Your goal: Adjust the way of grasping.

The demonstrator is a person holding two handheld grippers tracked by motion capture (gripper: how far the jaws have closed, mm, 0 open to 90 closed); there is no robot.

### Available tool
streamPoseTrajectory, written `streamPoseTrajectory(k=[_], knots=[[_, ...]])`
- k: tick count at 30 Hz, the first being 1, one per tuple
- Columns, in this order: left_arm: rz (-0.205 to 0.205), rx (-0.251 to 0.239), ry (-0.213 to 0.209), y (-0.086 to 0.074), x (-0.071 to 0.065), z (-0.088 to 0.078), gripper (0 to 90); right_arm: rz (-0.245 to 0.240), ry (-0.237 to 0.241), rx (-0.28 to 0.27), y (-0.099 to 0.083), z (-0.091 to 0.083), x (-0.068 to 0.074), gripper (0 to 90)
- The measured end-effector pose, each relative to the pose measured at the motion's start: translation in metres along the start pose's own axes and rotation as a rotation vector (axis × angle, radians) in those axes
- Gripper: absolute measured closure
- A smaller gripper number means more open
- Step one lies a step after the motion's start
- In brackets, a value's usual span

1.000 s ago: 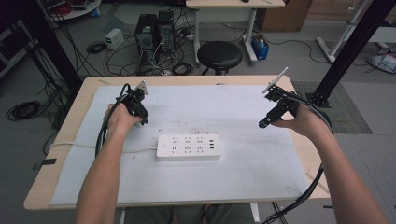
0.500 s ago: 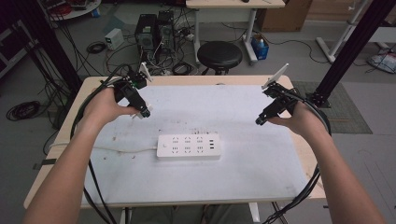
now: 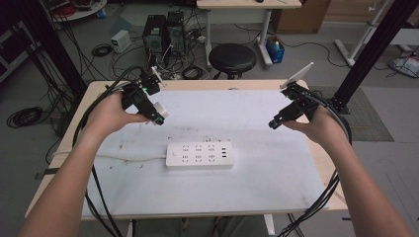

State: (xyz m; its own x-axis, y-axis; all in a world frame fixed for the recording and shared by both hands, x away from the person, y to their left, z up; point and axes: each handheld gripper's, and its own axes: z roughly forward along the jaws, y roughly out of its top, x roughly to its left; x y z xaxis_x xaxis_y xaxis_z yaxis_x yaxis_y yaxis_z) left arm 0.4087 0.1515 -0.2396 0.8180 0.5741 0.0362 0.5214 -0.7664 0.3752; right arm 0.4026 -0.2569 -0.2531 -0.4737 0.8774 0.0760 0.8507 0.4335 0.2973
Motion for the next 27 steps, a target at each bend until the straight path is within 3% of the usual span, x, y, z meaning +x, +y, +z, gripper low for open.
streamPoseTrajectory(k=[1, 2, 3, 5, 7, 8, 9, 10, 11, 12, 13, 15, 16, 18, 19, 20, 25, 27], knots=[[0.036, -0.050, -0.024, 0.003, -0.005, 0.001, 42.2, 0.029, 0.041, -0.017, -0.001, -0.003, -0.001, 15.6], [0.036, -0.050, -0.024, 0.003, -0.005, 0.001, 42.2, 0.029, 0.041, -0.017, -0.001, -0.003, -0.001, 15.6], [0.084, -0.102, -0.044, 0.006, -0.011, 0.003, 42.2, 0.066, 0.105, -0.021, -0.001, -0.003, -0.001, 15.7], [0.136, -0.155, -0.068, 0.010, -0.017, 0.006, 42.3, 0.096, 0.163, -0.030, -0.001, -0.002, -0.001, 15.7], [0.187, -0.204, -0.079, 0.014, -0.024, 0.010, 42.2, 0.132, 0.254, -0.056, -0.001, -0.002, -0.001, 15.7], [0.187, -0.204, -0.079, 0.014, -0.024, 0.010, 42.2, 0.132, 0.254, -0.056, -0.001, -0.002, -0.001, 15.7], [0.217, -0.235, -0.082, 0.017, -0.029, 0.013, 42.3, 0.182, 0.364, -0.094, -0.002, -0.002, 0.002, 15.7], [0.251, -0.272, -0.096, 0.021, -0.034, 0.019, 42.3, 0.192, 0.401, -0.105, -0.002, -0.002, 0.004, 15.7], [0.251, -0.272, -0.096, 0.021, -0.034, 0.019, 42.3, 0.204, 0.443, -0.112, -0.003, -0.001, 0.006, 15.7], [0.272, -0.284, -0.096, 0.024, -0.037, 0.022, 42.3, 0.204, 0.443, -0.112, -0.003, -0.001, 0.006, 15.7], [0.302, -0.301, -0.096, 0.027, -0.042, 0.025, 42.3, 0.244, 0.500, -0.121, -0.002, 0.001, 0.013, 15.7], [0.331, -0.324, -0.107, 0.031, -0.048, 0.031, 42.3, 0.248, 0.516, -0.127, -0.002, 0.003, 0.015, 17.0], [0.358, -0.342, -0.109, 0.034, -0.053, 0.036, 42.3, 0.262, 0.552, -0.134, 0.000, 0.005, 0.021, 24.1], [0.377, -0.359, -0.116, 0.038, -0.059, 0.041, 42.3, 0.275, 0.600, -0.136, 0.003, 0.008, 0.027, 26.7], [0.377, -0.359, -0.116, 0.038, -0.059, 0.041, 42.3, 0.275, 0.600, -0.136, 0.003, 0.008, 0.027, 26.7], [0.399, -0.373, -0.112, 0.042, -0.065, 0.045, 42.3, 0.279, 0.646, -0.133, 0.006, 0.013, 0.035, 29.2], [0.435, -0.393, -0.111, 0.049, -0.076, 0.050, 42.3, 0.281, 0.685, -0.104, 0.012, 0.022, 0.048, 31.7], [0.468, -0.398, -0.109, 0.053, -0.083, 0.054, 42.3, 0.287, 0.714, -0.093, 0.018, 0.027, 0.056, 32.8]])
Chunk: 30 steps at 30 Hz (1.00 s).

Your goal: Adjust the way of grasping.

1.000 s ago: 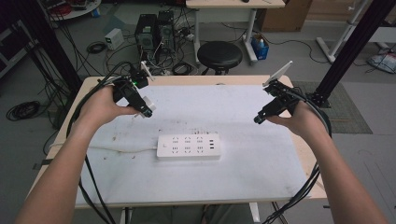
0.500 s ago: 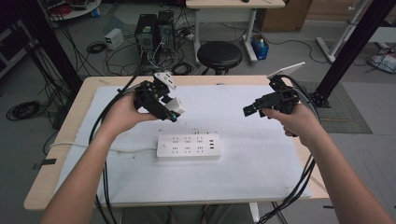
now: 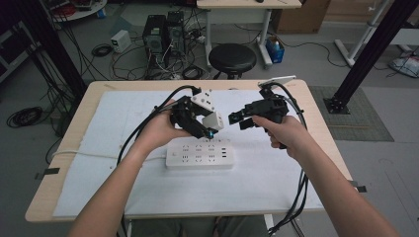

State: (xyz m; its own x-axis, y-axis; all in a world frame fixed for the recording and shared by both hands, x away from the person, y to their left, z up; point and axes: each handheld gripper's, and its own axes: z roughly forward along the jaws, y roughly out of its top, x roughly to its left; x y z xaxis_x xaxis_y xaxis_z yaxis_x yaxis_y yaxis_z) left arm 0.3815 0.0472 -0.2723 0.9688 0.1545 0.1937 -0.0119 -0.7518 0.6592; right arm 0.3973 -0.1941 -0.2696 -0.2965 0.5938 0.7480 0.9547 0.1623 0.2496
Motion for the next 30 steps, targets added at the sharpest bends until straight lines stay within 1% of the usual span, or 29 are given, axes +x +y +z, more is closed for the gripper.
streamPoseTrajectory(k=[1, 2, 3, 4, 5, 6, 8, 9, 10, 11, 12, 13, 14, 16, 17, 18, 19, 20, 21, 22, 23, 24, 25, 26, 27, 28, 29, 30], knots=[[0.011, 0.006, 0.001, 0.002, -0.002, 0.001, 42.3, 0.004, 0.003, 0.003, 0.001, 0.003, 0.001, 33.1], [0.011, 0.006, 0.001, 0.002, -0.002, 0.001, 42.3, 0.002, 0.009, 0.005, 0.002, 0.006, 0.002, 33.8], [0.020, 0.008, 0.005, 0.003, -0.003, 0.003, 42.3, 0.002, 0.009, 0.005, 0.002, 0.006, 0.002, 33.8], [0.029, 0.008, 0.009, 0.005, -0.005, 0.004, 42.3, 0.004, 0.011, 0.018, 0.004, 0.012, 0.004, 35.2], [0.037, 0.007, 0.010, 0.007, -0.006, 0.005, 42.3, 0.004, 0.011, 0.018, 0.004, 0.012, 0.004, 35.2], [0.037, -0.003, 0.013, 0.008, -0.008, 0.006, 42.3, 0.005, 0.005, 0.026, 0.005, 0.018, 0.005, 36.9], [0.050, -0.012, 0.019, 0.011, -0.010, 0.006, 42.3, 0.004, 0.008, 0.028, 0.006, 0.020, 0.005, 37.9], [0.055, -0.015, 0.017, 0.012, -0.011, 0.006, 42.3, 0.004, 0.008, 0.034, 0.006, 0.023, 0.006, 40.5], [0.071, -0.014, 0.031, 0.014, -0.013, 0.007, 42.3, -0.004, 0.011, 0.035, 0.007, 0.025, 0.007, 47.2], [0.071, -0.014, 0.031, 0.014, -0.013, 0.007, 42.3, -0.004, 0.011, 0.035, 0.007, 0.025, 0.007, 47.2], [0.080, -0.008, 0.042, 0.015, -0.014, 0.007, 42.3, -0.008, 0.012, 0.038, 0.007, 0.026, 0.007, 50.3], [0.080, -0.006, 0.047, 0.015, -0.015, 0.008, 42.3, -0.014, 0.009, 0.034, 0.007, 0.027, 0.006, 55.5], [0.086, 0.003, 0.052, 0.015, -0.015, 0.009, 42.2, -0.017, 0.021, 0.035, 0.006, 0.027, 0.006, 60.6], [0.097, 0.013, 0.065, 0.015, -0.016, 0.010, 42.2, -0.016, 0.018, 0.034, 0.006, 0.027, 0.006, 60.9], [0.103, 0.023, 0.087, 0.016, -0.018, 0.012, 41.9, -0.014, 0.016, 0.032, 0.007, 0.027, 0.004, 61.9], [0.103, 0.023, 0.087, 0.016, -0.018, 0.012, 41.3, -0.014, 0.016, 0.032, 0.007, 0.027, 0.004, 61.9], [0.083, 0.041, 0.126, 0.017, -0.018, 0.013, 35.1, -0.038, 0.001, 0.016, 0.007, 0.027, 0.005, 62.0], [0.066, 0.051, 0.137, 0.016, -0.016, 0.013, 30.8, -0.044, -0.008, 0.011, 0.007, 0.026, 0.005, 62.0], [0.066, 0.051, 0.137, 0.016, -0.016, 0.013, 29.5, -0.047, -0.013, 0.002, 0.007, 0.025, 0.005, 62.0], [0.051, 0.064, 0.146, 0.015, -0.015, 0.012, 29.5, -0.047, -0.013, 0.002, 0.007, 0.025, 0.005, 62.0], [0.015, 0.084, 0.158, 0.009, -0.011, 0.008, 25.3, -0.089, -0.056, -0.020, 0.007, 0.019, 0.004, 62.0], [0.015, 0.084, 0.158, 0.009, -0.011, 0.008, 23.9, -0.110, -0.069, -0.033, 0.007, 0.014, 0.002, 61.9], [0.009, 0.115, 0.157, 0.006, -0.008, 0.005, 23.9, -0.110, -0.069, -0.033, 0.007, 0.014, 0.002, 61.9], [-0.051, 0.175, 0.154, -0.004, -0.002, -0.001, 20.4, -0.153, -0.128, -0.045, 0.008, 0.003, 0.001, 61.9], [-0.051, 0.175, 0.154, -0.004, -0.002, -0.001, 18.4, -0.153, -0.128, -0.045, 0.008, 0.003, 0.001, 61.9], [-0.076, 0.227, 0.153, -0.011, 0.002, -0.005, 18.4, -0.196, -0.177, -0.048, 0.008, -0.002, 0.000, 61.9], [-0.116, 0.271, 0.156, -0.019, 0.005, -0.008, 16.9, -0.250, -0.255, -0.037, 0.008, -0.008, 0.001, 61.9], [-0.152, 0.319, 0.162, -0.026, 0.009, -0.010, 13.5, -0.279, -0.309, -0.022, 0.008, -0.013, 0.000, 61.9]])
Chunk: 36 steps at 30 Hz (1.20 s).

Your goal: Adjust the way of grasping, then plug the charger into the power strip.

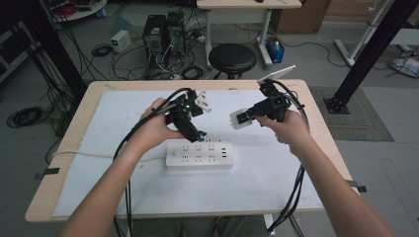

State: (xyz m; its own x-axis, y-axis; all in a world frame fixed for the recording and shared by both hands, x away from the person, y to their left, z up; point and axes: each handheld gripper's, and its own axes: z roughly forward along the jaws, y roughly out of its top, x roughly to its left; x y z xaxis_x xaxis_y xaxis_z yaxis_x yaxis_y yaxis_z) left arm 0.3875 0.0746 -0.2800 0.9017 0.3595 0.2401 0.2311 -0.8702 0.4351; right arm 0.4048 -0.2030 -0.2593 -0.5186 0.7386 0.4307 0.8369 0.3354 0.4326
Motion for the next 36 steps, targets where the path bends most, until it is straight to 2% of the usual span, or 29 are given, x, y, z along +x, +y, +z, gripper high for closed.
streamPoseTrajectory(k=[1, 2, 3, 4, 5, 6, 7, 8, 9, 10, 11, 12, 14, 15, 16, 18, 19, 22, 26, 29, 32, 33, 36], knots=[[-0.042, 0.081, 0.016, -0.013, 0.008, -0.002, 12.4, -0.064, -0.086, 0.029, 0.000, -0.007, -0.002, 61.9], [-0.066, 0.115, 0.014, -0.020, 0.012, -0.004, 12.4, -0.105, -0.146, 0.047, 0.000, -0.010, -0.002, 61.9], [-0.066, 0.115, 0.014, -0.020, 0.012, -0.004, 12.4, -0.105, -0.146, 0.047, 0.000, -0.010, -0.002, 61.9], [-0.097, 0.139, 0.007, -0.026, 0.017, -0.006, 12.4, -0.141, -0.204, 0.080, 0.000, -0.012, -0.002, 61.9], [-0.156, 0.194, -0.009, -0.038, 0.025, -0.013, 12.4, -0.202, -0.278, 0.125, 0.001, -0.015, -0.003, 61.9], [-0.156, 0.194, -0.009, -0.038, 0.025, -0.013, 12.4, -0.234, -0.307, 0.150, 0.001, -0.016, -0.003, 61.9], [-0.212, 0.246, -0.027, -0.050, 0.033, -0.019, 12.4, -0.246, -0.329, 0.160, 0.001, -0.018, -0.003, 61.9], [-0.212, 0.246, -0.027, -0.050, 0.033, -0.019, 12.4, -0.246, -0.329, 0.160, 0.001, -0.018, -0.003, 61.9], [-0.235, 0.273, -0.026, -0.056, 0.036, -0.022, 12.4, -0.265, -0.347, 0.169, 0.001, -0.020, -0.004, 61.9], [-0.255, 0.300, -0.020, -0.063, 0.040, -0.025, 12.4, -0.290, -0.387, 0.196, 0.001, -0.023, -0.005, 61.9], [-0.266, 0.314, -0.020, -0.066, 0.043, -0.027, 12.4, -0.290, -0.387, 0.196, 0.001, -0.023, -0.005, 61.9], [-0.293, 0.335, -0.025, -0.077, 0.047, -0.031, 12.4, -0.321, -0.421, 0.226, 0.000, -0.025, -0.007, 61.9], [-0.307, 0.373, -0.020, -0.089, 0.053, -0.034, 12.4, -0.345, -0.443, 0.246, -0.002, -0.027, -0.009, 61.8], [-0.307, 0.373, -0.020, -0.089, 0.053, -0.034, 12.4, -0.354, -0.447, 0.252, -0.003, -0.028, -0.010, 61.9], [-0.338, 0.406, -0.006, -0.101, 0.058, -0.034, 12.4, -0.363, -0.456, 0.259, -0.004, -0.029, -0.011, 61.8], [-0.369, 0.420, -0.008, -0.112, 0.063, -0.035, 12.4, -0.371, -0.471, 0.271, -0.006, -0.032, -0.013, 61.8], [-0.383, 0.418, -0.010, -0.116, 0.065, -0.036, 12.4, -0.373, -0.472, 0.275, -0.007, -0.033, -0.014, 61.8], [-0.389, 0.411, -0.011, -0.121, 0.067, -0.037, 12.4, -0.383, -0.472, 0.286, -0.009, -0.036, -0.014, 61.8], [-0.411, 0.364, 0.001, -0.121, 0.065, -0.046, 12.4, -0.398, -0.453, 0.285, -0.010, -0.037, -0.012, 61.7], [-0.395, 0.332, -0.015, -0.120, 0.062, -0.051, 12.4, -0.440, -0.427, 0.297, -0.009, -0.035, -0.008, 61.7], [-0.379, 0.318, -0.025, -0.121, 0.058, -0.055, 12.3, -0.477, -0.432, 0.313, -0.004, -0.028, -0.002, 61.7], [-0.392, 0.307, -0.021, -0.122, 0.057, -0.056, 12.3, -0.500, -0.422, 0.315, 0.000, -0.022, 0.001, 61.8], [-0.390, 0.303, -0.014, -0.124, 0.054, -0.057, 12.3, -0.522, -0.408, 0.324, 0.002, -0.017, 0.004, 61.7]])
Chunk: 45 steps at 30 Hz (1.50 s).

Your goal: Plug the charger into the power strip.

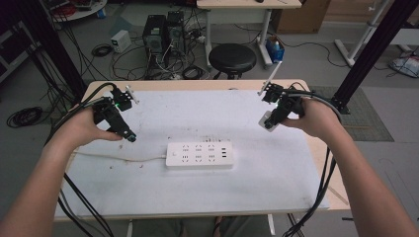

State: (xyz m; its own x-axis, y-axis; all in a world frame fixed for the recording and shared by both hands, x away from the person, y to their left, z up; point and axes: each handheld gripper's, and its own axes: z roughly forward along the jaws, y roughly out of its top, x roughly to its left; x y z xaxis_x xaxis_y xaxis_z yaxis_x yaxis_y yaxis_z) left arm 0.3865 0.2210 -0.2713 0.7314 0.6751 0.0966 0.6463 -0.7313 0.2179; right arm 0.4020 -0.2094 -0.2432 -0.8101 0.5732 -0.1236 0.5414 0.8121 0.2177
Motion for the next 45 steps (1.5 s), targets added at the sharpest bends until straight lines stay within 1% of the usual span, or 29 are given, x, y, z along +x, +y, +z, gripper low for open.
streamPoseTrajectory(k=[4, 6, 7, 9, 10, 11, 12, 14, 15, 16, 18, 19, 20, 23, 24, 26, 27, 30, 31, 32, 33, 35, 36, 39, 40, 42, 43, 44, 45], knots=[[-0.007, -0.025, 0.005, -0.006, -0.006, 0.001, 12.3, -0.073, -0.001, 0.017, 0.013, 0.011, 0.008, 61.8], [0.001, -0.030, 0.005, -0.007, -0.008, 0.000, 12.3, -0.146, 0.006, 0.003, 0.023, 0.019, 0.014, 61.7], [0.005, -0.049, -0.002, -0.010, -0.010, -0.002, 12.4, -0.174, 0.004, -0.006, 0.027, 0.021, 0.016, 61.7], [0.007, -0.058, -0.009, -0.011, -0.010, -0.003, 12.3, -0.193, 0.007, -0.011, 0.031, 0.023, 0.019, 61.8], [-0.004, -0.073, -0.014, -0.012, -0.011, -0.003, 12.4, -0.205, 0.012, -0.012, 0.035, 0.026, 0.023, 61.7], [-0.008, -0.079, -0.014, -0.013, -0.011, -0.003, 12.3, -0.256, 0.029, -0.015, 0.043, 0.033, 0.031, 61.7], [-0.007, -0.083, -0.010, -0.015, -0.011, -0.003, 12.3, -0.279, 0.036, -0.013, 0.047, 0.037, 0.035, 61.8], [-0.013, -0.085, -0.009, -0.017, -0.011, -0.003, 12.4, -0.290, 0.039, -0.001, 0.050, 0.041, 0.041, 61.7], [-0.008, -0.081, -0.012, -0.018, -0.010, -0.003, 12.4, -0.336, 0.046, 0.013, 0.057, 0.051, 0.050, 61.7], [-0.013, -0.087, -0.014, -0.019, -0.011, -0.002, 12.4, -0.336, 0.046, 0.013, 0.057, 0.051, 0.050, 61.7], [-0.004, -0.080, -0.013, -0.021, -0.011, -0.001, 12.4, -0.385, 0.054, 0.037, 0.066, 0.062, 0.060, 61.8], [-0.007, -0.085, -0.013, -0.021, -0.012, 0.000, 12.4, -0.385, 0.054, 0.037, 0.066, 0.062, 0.060, 61.8], [0.005, -0.084, -0.016, -0.021, -0.013, 0.001, 12.4, -0.411, 0.056, 0.049, 0.072, 0.069, 0.067, 61.8], [0.015, -0.079, -0.013, -0.021, -0.015, 0.001, 12.4, -0.425, 0.055, 0.059, 0.076, 0.072, 0.070, 61.8], [0.022, -0.078, -0.015, -0.020, -0.016, 0.002, 12.4, -0.442, 0.052, 0.071, 0.083, 0.078, 0.076, 61.8], [0.015, -0.088, -0.016, -0.020, -0.017, 0.002, 12.4, -0.455, 0.061, 0.084, 0.091, 0.083, 0.081, 61.8], [0.028, -0.078, -0.015, -0.019, -0.017, 0.002, 12.4, -0.464, 0.063, 0.082, 0.094, 0.086, 0.083, 61.9], [0.031, -0.085, -0.020, -0.020, -0.018, 0.002, 12.4, -0.505, 0.069, 0.110, 0.107, 0.098, 0.091, 61.9], [0.028, -0.086, -0.020, -0.021, -0.019, 0.003, 12.4, -0.505, 0.069, 0.110, 0.107, 0.098, 0.091, 61.9], [0.022, -0.092, -0.022, -0.023, -0.020, 0.004, 12.4, -0.526, 0.060, 0.119, 0.111, 0.105, 0.094, 62.0], [0.022, -0.092, -0.022, -0.023, -0.020, 0.004, 12.4, -0.526, 0.060, 0.119, 0.111, 0.105, 0.094, 62.0], [0.021, -0.090, -0.024, -0.025, -0.019, 0.005, 12.4, -0.567, 0.017, 0.137, 0.116, 0.111, 0.100, 62.0], [0.021, -0.090, -0.024, -0.025, -0.019, 0.005, 12.4, -0.567, 0.017, 0.137, 0.116, 0.111, 0.100, 62.0], [0.017, -0.094, -0.027, -0.028, -0.019, 0.006, 12.4, -0.549, 0.068, 0.122, 0.121, 0.112, 0.102, 62.0], [0.013, -0.095, -0.030, -0.029, -0.019, 0.007, 12.4, -0.564, 0.067, 0.136, 0.123, 0.116, 0.103, 62.0], [0.023, -0.081, -0.029, -0.031, -0.018, 0.008, 12.4, -0.562, 0.067, 0.137, 0.123, 0.115, 0.104, 62.0], [0.011, -0.090, -0.031, -0.032, -0.019, 0.009, 12.4, -0.570, 0.077, 0.141, 0.124, 0.116, 0.102, 62.0], [0.021, -0.079, -0.031, -0.032, -0.018, 0.008, 12.4, -0.569, 0.078, 0.151, 0.124, 0.116, 0.103, 62.0], [0.012, -0.088, -0.032, -0.033, -0.018, 0.009, 12.4, -0.582, 0.066, 0.160, 0.124, 0.117, 0.101, 62.0]])
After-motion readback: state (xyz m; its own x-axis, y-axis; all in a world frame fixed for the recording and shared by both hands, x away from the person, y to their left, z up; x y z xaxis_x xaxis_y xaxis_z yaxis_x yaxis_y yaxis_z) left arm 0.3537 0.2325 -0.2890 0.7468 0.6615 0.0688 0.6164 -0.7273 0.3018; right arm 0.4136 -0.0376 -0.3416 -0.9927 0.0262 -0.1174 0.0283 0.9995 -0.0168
